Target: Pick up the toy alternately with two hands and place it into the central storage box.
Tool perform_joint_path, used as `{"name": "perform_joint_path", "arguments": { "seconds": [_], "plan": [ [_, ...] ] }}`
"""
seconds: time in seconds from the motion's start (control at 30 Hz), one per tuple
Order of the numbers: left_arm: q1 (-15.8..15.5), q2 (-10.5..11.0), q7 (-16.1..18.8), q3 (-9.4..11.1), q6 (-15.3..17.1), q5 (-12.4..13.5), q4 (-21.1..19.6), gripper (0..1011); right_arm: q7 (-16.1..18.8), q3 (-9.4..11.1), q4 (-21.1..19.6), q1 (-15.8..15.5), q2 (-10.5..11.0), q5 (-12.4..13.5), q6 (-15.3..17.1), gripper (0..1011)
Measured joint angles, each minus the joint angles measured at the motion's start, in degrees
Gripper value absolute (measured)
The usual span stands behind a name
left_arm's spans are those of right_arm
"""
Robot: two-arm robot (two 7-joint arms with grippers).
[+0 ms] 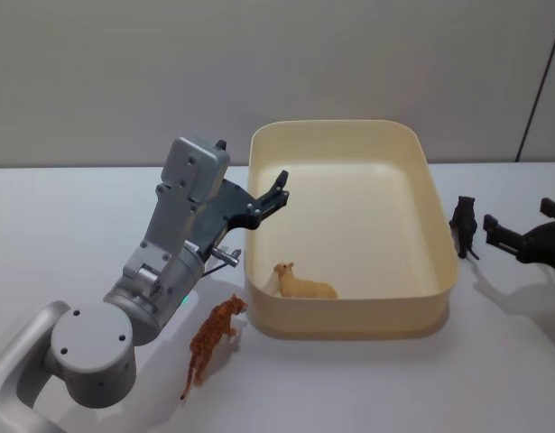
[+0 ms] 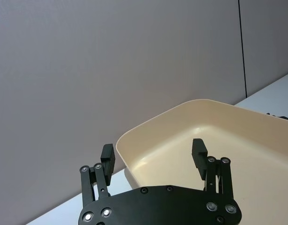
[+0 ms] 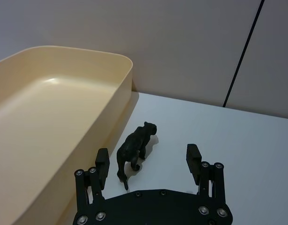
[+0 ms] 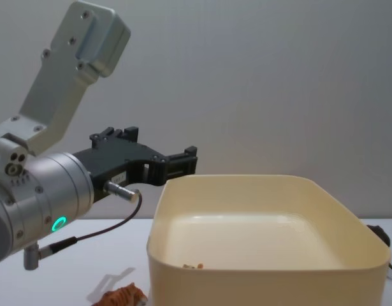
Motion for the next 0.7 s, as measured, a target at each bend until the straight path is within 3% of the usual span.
{"name": "perform_joint_path", "arguments": {
  "seconds": [0.7],
  "plan": [
    [0.0,0.0,0.0,0.0,0.0,0.0,0.0,1001,0.5,-4.0,10.8,6.9,-5.1,-7.1,-1.8,1001]
  ]
}}
